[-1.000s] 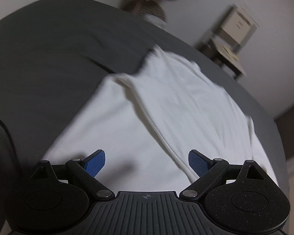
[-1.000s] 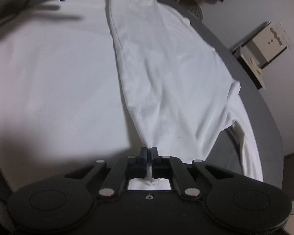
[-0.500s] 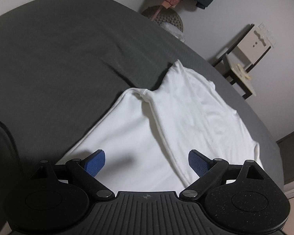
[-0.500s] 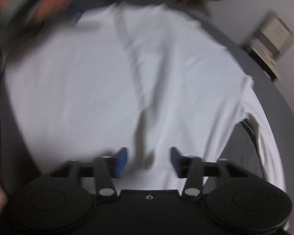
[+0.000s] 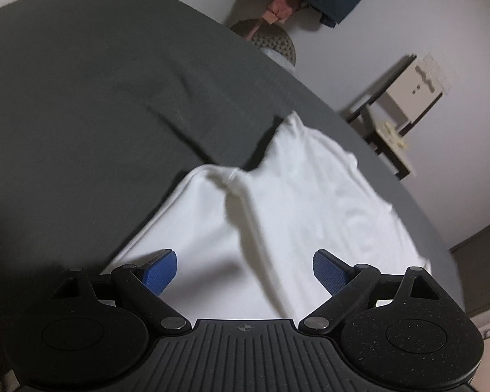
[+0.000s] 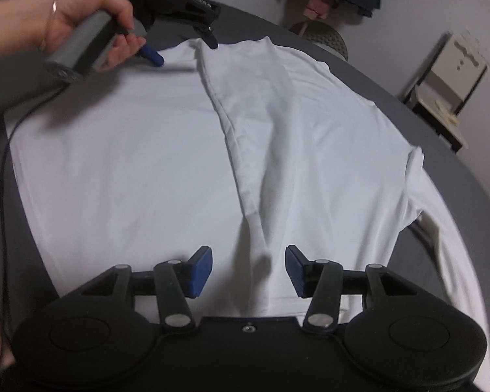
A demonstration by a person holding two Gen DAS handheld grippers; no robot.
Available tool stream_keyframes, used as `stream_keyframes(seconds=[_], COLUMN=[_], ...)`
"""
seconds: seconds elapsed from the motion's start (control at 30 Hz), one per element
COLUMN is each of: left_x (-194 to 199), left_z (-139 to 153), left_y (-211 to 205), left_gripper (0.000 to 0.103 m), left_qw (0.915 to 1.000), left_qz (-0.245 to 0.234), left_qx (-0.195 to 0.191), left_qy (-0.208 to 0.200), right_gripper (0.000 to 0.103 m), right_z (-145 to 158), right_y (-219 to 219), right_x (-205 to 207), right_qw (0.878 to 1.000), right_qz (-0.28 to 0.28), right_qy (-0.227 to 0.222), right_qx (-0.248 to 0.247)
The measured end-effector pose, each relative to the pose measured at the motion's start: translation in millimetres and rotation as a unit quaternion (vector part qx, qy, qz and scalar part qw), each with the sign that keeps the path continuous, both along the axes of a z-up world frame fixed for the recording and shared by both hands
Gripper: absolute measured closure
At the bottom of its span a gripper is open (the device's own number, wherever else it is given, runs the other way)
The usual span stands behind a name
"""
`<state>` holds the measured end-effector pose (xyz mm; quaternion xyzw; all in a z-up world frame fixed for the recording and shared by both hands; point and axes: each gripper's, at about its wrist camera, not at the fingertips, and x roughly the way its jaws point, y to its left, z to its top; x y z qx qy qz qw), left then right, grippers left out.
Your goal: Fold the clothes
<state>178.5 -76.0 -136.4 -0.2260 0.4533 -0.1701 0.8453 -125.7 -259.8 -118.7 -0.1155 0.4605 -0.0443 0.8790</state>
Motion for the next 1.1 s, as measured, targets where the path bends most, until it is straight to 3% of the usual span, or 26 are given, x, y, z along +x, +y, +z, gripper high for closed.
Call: stream_keyframes(seconds=[0.13, 0.23, 0.3, 0.47, 0.57, 0.67, 0.77, 0.87, 0.93, 1.0, 1.1], left_x=[12, 14, 16, 21, 23, 26, 29, 35, 38, 41, 42], left_z=[-4, -4, -5, -17, -20, -19, -18, -18, -19, -21, -22], left_y=[-14, -18, -15, -5, -3, -5, -5, 2, 7, 8, 4], left_gripper=[0.026, 0.046, 0.069, 0.1, 0.1, 0.1, 0.1, 0.1, 0.1, 0.1, 0.1], left_qw=[0.9998, 0.9992, 0.9989, 0.9988, 0.9981, 0.9985, 0.9988, 0.9984, 0.998, 0.9979, 0.9986], left_qz=[-0.001, 0.007, 0.019, 0.047, 0.056, 0.05, 0.044, 0.048, 0.053, 0.056, 0.049], left_qx=[0.016, 0.031, 0.031, -0.013, -0.025, -0.023, -0.022, -0.028, -0.029, -0.022, -0.005], left_qy=[-0.012, -0.025, -0.031, -0.008, -0.001, 0.0, 0.003, 0.012, 0.019, 0.023, 0.018], right_gripper=[0.055, 0.056, 0.057, 0.062, 0.069, 0.097, 0.098, 0.098, 0.098, 0.098, 0.094], right_z=[5, 4, -3, -19, -27, -38, -41, -31, -26, -34, -49], right_y=[-1, 3, 9, 22, 29, 28, 30, 41, 52, 63, 61], right_x=[-3, -8, -11, -15, -9, 2, 1, -17, -29, -34, -26], right_qw=[1.0, 0.999, 0.996, 0.989, 0.984, 0.978, 0.963, 0.939, 0.927, 0.922, 0.934], right_qz=[-0.01, 0.009, 0.026, 0.051, 0.053, 0.059, 0.094, 0.144, 0.181, 0.207, 0.199], right_qy=[-0.002, 0.024, 0.049, 0.064, 0.056, 0.069, 0.085, 0.075, 0.074, 0.082, 0.124], right_qx=[-0.008, -0.036, -0.069, -0.123, -0.162, -0.19, -0.236, -0.304, -0.322, -0.316, -0.269])
